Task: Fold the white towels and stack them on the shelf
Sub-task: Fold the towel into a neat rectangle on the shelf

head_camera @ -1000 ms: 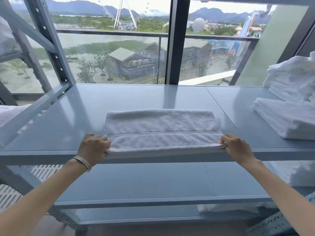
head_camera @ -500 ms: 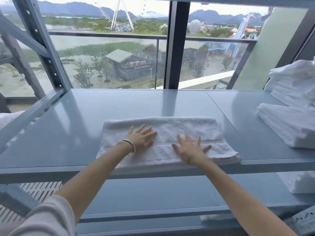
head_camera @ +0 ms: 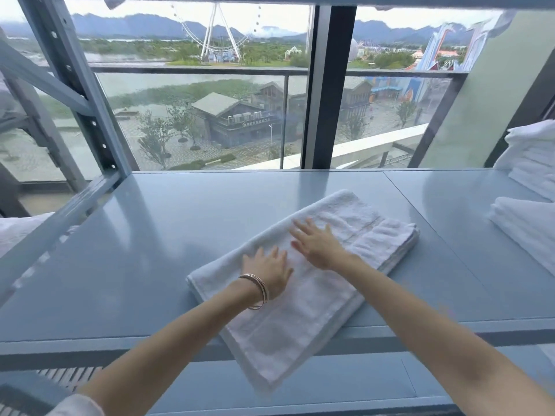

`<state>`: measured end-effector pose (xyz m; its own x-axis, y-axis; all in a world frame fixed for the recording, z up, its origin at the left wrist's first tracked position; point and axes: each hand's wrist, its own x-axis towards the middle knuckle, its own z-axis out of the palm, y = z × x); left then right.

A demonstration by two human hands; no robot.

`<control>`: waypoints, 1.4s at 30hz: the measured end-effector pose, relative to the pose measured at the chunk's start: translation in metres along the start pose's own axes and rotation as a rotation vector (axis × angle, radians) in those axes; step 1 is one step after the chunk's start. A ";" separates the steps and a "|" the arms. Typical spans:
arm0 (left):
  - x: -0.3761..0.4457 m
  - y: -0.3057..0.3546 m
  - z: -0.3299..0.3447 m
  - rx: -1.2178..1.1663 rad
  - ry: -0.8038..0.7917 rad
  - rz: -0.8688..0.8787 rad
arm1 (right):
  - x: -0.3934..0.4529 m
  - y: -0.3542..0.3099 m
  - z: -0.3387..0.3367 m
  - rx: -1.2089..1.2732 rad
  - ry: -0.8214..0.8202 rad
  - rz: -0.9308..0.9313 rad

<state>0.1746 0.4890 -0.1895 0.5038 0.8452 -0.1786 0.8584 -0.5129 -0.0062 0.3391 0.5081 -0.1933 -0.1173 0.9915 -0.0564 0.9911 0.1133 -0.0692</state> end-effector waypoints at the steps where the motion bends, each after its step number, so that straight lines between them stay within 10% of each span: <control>1: 0.006 -0.006 0.000 0.044 0.092 -0.011 | 0.007 -0.016 0.003 0.037 0.006 -0.073; 15: 0.014 -0.104 0.031 -0.049 0.121 0.221 | 0.038 0.016 0.021 0.045 0.004 0.259; 23: 0.056 -0.110 0.030 -0.030 0.229 0.625 | -0.070 -0.044 0.043 -0.013 0.073 -0.204; 30: 0.017 -0.067 0.046 -0.180 0.102 0.534 | -0.057 0.035 0.015 -0.022 -0.074 -0.398; 42: -0.061 -0.016 0.067 0.203 0.371 0.688 | -0.176 -0.045 0.039 -0.166 0.040 0.006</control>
<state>0.1239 0.4360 -0.2441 0.9428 0.3067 0.1303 0.3279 -0.9235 -0.1991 0.3127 0.3255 -0.2195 -0.1125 0.9935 -0.0166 0.9888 0.1136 0.0965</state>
